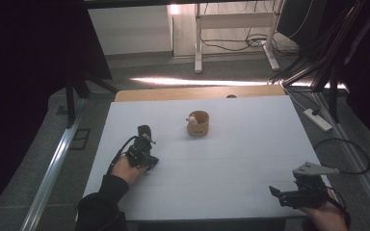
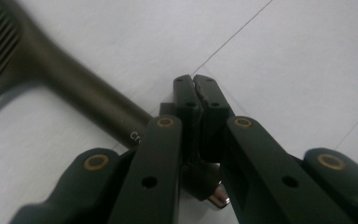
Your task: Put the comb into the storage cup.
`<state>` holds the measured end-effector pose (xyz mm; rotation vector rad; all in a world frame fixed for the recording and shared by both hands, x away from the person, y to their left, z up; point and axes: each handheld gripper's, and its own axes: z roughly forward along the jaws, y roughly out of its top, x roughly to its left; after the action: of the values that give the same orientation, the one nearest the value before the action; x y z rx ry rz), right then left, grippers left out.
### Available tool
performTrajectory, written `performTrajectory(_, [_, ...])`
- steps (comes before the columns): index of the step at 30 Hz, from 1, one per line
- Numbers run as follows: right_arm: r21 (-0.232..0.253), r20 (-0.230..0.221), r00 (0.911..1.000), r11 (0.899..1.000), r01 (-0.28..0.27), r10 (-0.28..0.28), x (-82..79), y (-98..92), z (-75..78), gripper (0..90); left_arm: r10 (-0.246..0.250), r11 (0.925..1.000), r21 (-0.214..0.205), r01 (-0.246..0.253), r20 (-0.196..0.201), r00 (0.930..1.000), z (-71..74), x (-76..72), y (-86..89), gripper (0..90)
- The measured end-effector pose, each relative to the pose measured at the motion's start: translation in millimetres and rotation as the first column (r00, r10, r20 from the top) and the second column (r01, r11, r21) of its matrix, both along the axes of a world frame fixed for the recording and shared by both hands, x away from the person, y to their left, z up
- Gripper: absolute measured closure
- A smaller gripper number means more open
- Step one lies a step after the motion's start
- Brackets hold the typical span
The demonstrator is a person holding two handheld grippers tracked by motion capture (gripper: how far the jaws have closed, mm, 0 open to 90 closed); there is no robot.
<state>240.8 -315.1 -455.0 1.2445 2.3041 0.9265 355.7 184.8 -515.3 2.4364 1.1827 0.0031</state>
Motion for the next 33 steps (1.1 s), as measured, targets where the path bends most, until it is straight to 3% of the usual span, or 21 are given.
performTrajectory(16, [-0.002, -0.001, 1.0, 1.0, -0.002, 0.002, 0.0, 0.1, 0.1, 2.0, 0.104, 0.9945, -0.001, -0.104, -0.012, 0.9945, -1.3, -2.2, 34.8, 87.6])
performTrajectory(20, [-0.002, 0.0, 1.0, 1.0, -0.003, 0.003, -0.1, 0.2, 0.1, 2.0, 0.097, 0.9951, -0.017, -0.097, -0.018, 0.9951, -0.8, -2.5, 34.6, 87.8])
performTrajectory(28, [-0.002, 0.0, 1.0, 1.0, -0.003, 0.003, -0.1, 0.1, 0.1, 2.0, 0.055, 0.9983, -0.025, -0.053, 0.074, 0.9957, 21.8, -11.9, 24.5, 84.5])
performTrajectory(33, [-0.004, -0.001, 1.0, 1.0, -0.004, 0.004, -0.1, 0.4, 0.1, 2.1, 0.065, 0.9975, -0.035, -0.062, 0.098, 0.9931, 27.4, -15.4, 27.9, 79.8])
